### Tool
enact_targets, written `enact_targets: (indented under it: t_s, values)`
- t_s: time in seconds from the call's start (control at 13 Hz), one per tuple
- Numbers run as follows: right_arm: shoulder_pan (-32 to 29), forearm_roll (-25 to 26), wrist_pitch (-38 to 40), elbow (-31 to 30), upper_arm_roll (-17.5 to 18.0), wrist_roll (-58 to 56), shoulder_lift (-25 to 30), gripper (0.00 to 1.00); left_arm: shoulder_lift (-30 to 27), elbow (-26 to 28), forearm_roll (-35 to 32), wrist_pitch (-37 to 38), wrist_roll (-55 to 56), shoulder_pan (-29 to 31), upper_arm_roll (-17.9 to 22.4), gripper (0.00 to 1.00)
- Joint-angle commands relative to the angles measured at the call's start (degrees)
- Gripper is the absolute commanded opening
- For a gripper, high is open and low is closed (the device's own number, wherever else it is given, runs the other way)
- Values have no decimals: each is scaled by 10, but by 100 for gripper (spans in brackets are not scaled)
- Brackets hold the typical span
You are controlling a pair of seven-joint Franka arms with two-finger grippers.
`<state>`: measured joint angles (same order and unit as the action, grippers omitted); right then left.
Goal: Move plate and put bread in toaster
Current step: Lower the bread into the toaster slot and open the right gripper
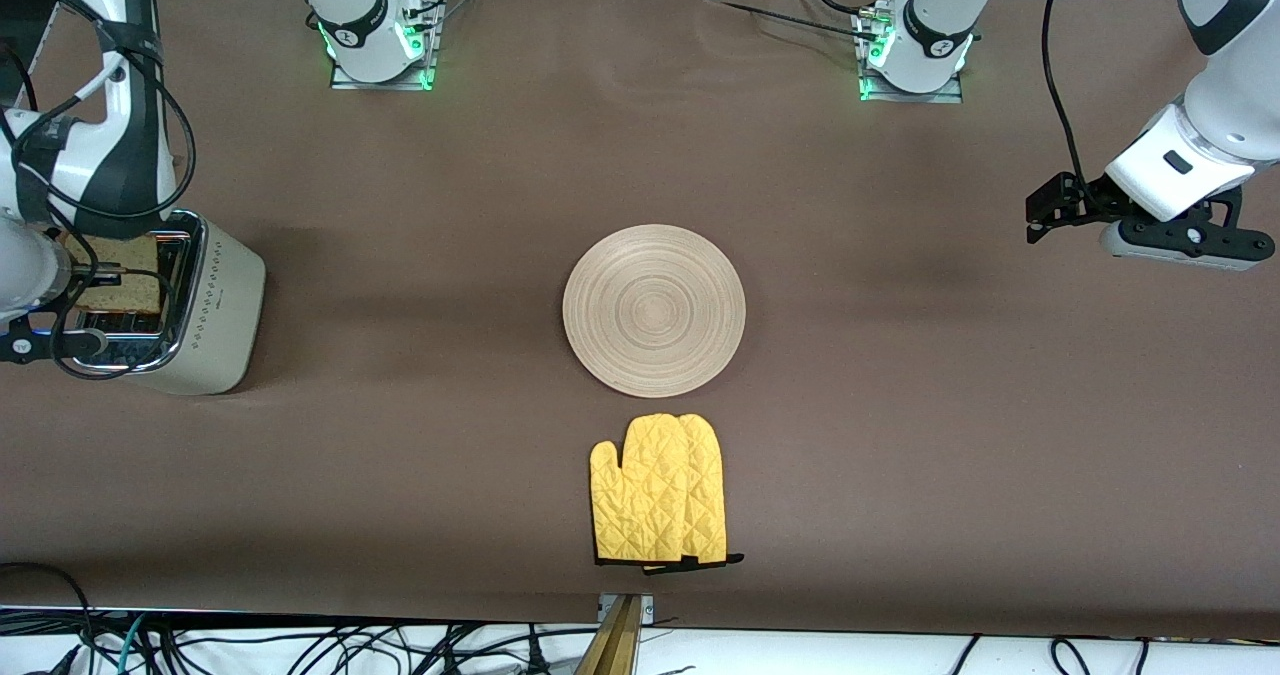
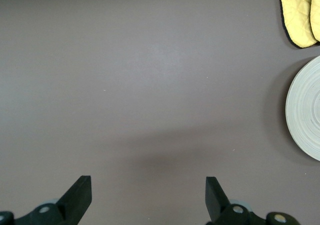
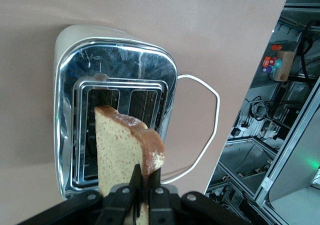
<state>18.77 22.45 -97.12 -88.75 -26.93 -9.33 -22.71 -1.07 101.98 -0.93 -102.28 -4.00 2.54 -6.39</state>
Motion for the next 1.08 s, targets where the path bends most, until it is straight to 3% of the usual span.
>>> enact_targets:
  t_s: [0.0, 0.38, 0.46, 0.54, 0.62, 0.77, 1.0]
  values:
    - [-8, 5, -14, 9, 2, 10, -13, 0, 4, -11, 4, 3, -4, -5, 5, 100]
    - [-8, 3, -24, 9, 4, 44, -29, 0, 4, -11, 4, 3, -4, -5, 5, 100]
    - [-8, 3, -24, 9, 7, 50, -29, 23, 4, -11, 3, 3, -4, -5, 5, 100]
    - [-8, 1, -23, 10, 9, 51, -29, 83, 4, -11, 4, 3, -4, -5, 5, 100]
    - [-7, -4, -23, 11, 10, 51, -29, 100, 4, -11, 4, 4, -4, -5, 5, 100]
    - [-1, -10, -20, 15, 14, 49, -23, 100, 4, -11, 4, 5, -4, -5, 5, 100]
    - [-4, -130, -13, 37, 19, 41, -9, 100, 4, -11, 3, 5, -4, -5, 5, 100]
